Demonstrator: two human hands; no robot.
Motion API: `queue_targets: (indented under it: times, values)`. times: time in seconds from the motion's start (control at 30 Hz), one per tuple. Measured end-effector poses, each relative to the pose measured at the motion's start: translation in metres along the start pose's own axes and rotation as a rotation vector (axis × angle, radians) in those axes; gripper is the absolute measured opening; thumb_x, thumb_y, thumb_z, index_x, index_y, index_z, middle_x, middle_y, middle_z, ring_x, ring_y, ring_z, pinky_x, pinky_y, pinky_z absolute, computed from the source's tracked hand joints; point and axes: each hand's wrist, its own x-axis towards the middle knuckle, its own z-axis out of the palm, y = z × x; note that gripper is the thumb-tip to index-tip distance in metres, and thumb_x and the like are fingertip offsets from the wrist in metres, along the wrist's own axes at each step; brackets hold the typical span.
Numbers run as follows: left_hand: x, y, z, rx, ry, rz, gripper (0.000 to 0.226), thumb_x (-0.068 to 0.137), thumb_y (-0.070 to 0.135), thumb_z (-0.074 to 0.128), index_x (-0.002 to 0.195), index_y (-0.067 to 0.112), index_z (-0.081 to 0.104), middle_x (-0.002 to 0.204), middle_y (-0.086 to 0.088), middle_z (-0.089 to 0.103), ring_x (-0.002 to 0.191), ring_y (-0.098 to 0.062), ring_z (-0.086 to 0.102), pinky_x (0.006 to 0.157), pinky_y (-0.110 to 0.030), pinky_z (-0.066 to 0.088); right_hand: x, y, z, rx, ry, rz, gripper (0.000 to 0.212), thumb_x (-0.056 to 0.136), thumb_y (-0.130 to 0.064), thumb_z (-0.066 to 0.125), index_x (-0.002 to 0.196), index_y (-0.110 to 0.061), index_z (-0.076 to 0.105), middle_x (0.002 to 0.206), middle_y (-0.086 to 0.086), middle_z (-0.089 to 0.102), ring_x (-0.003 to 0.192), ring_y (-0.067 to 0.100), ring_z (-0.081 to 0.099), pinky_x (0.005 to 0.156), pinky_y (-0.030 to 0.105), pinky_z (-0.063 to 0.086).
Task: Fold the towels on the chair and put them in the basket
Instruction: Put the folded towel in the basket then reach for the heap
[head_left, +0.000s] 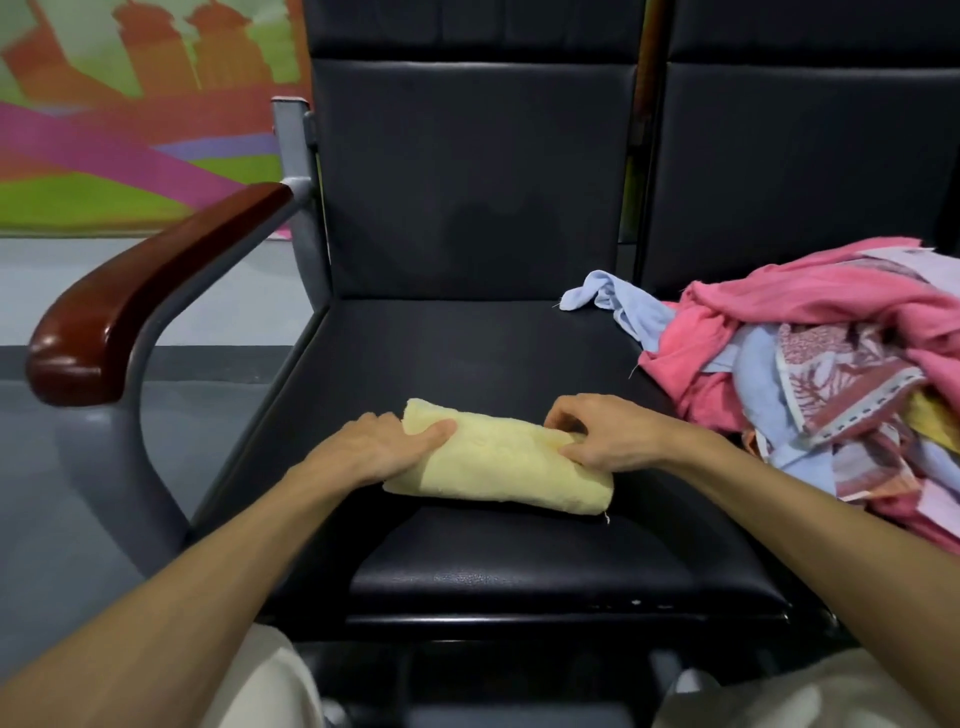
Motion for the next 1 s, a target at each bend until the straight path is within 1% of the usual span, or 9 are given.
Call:
queue_targets:
  times: [0.1,0.2,0.33,0.43,0.5,0.67,0.77,0.87,1.0]
  values:
    - [-0.002,0.007,-0.001,-0.202,-0.083,0.052,0.081,0.071,0.076,0.048,0.129,0.020,0.055,0.126,-0.001,0.059,0.109,-0.020,0.059,0.100,-0.038,0.046,0.006,0.000,-0.002,0.001,-0.092,0.022,0.042,0.084,-0.016,0.058,0.126,-0.024,0.055,0.121,-0.007,0.059,0.112,0.013,0.056,0.096,0.027,0.045]
    - [-0.007,0.006,-0.001,-0.528,-0.047,0.167,0.070,0.056,0.062,0.058,0.114,0.024,0.062,0.110,0.004,0.067,0.100,-0.016,0.064,0.097,-0.042,0.050,0.005,-0.003,-0.006,-0.015,-0.164,-0.031,0.045,0.085,-0.012,0.058,0.129,-0.020,0.053,0.115,-0.010,0.058,0.106,0.012,0.054,0.090,0.021,0.045]
    - [-0.030,0.010,-0.005,-0.772,0.048,0.411,0.050,0.065,0.031,0.076,0.108,0.019,0.054,0.097,0.004,0.064,0.082,-0.004,0.063,0.073,-0.024,0.052,-0.011,-0.002,-0.013,0.167,-0.326,-0.072,0.068,0.070,-0.017,0.067,0.135,-0.020,0.046,0.110,-0.015,0.048,0.098,0.001,0.052,0.081,0.014,0.045]
    - [-0.049,0.005,-0.013,-0.810,0.056,0.590,0.058,0.076,0.007,0.075,0.121,0.036,0.055,0.104,0.011,0.062,0.083,0.003,0.061,0.071,-0.014,0.050,-0.023,-0.007,-0.014,0.318,-0.376,-0.076,0.057,0.062,-0.018,0.065,0.118,-0.008,0.060,0.095,-0.010,0.060,0.082,0.003,0.056,0.066,0.014,0.044]
    - [-0.063,0.000,-0.020,-0.817,0.099,0.620,0.046,0.082,0.007,0.068,0.117,0.036,0.063,0.106,0.013,0.067,0.090,0.002,0.062,0.073,-0.012,0.050,-0.025,-0.020,-0.012,0.298,-0.305,-0.103,0.039,0.061,-0.020,0.062,0.096,-0.005,0.065,0.077,-0.005,0.057,0.069,0.006,0.051,0.058,0.020,0.040]
    - [-0.096,-0.042,-0.053,-0.810,0.350,0.501,0.009,0.086,0.028,0.069,0.095,0.027,0.068,0.089,0.012,0.072,0.084,-0.003,0.067,0.071,-0.019,0.051,-0.028,-0.078,-0.015,0.256,-0.035,-0.216,0.024,0.062,-0.034,0.066,0.083,-0.024,0.067,0.072,-0.010,0.058,0.068,0.008,0.053,0.063,0.030,0.042]
    - [-0.120,-0.093,-0.076,-0.744,0.559,0.384,0.023,0.084,0.039,0.071,0.103,0.026,0.066,0.095,0.011,0.070,0.090,-0.009,0.065,0.078,-0.028,0.050,-0.030,-0.138,-0.018,0.153,0.015,-0.375,0.014,0.081,-0.032,0.071,0.094,-0.029,0.068,0.079,-0.011,0.065,0.070,0.005,0.058,0.065,0.025,0.047]
    - [-0.156,-0.152,-0.081,-0.706,0.712,0.220,0.035,0.083,0.043,0.070,0.112,0.024,0.064,0.101,0.013,0.065,0.092,-0.006,0.060,0.076,-0.025,0.047,-0.027,-0.205,-0.002,0.037,0.015,-0.502,0.018,0.084,-0.038,0.069,0.097,-0.026,0.069,0.085,-0.006,0.067,0.079,0.009,0.061,0.072,0.032,0.050]
    - [-0.202,-0.245,-0.057,-0.725,0.748,-0.043,0.039,0.084,0.047,0.068,0.109,0.017,0.065,0.102,0.003,0.067,0.094,-0.016,0.062,0.078,-0.033,0.050,-0.020,-0.290,0.044,-0.086,-0.088,-0.617,0.034,0.085,-0.046,0.066,0.088,-0.013,0.067,0.079,0.003,0.065,0.073,0.016,0.058,0.068,0.038,0.047]
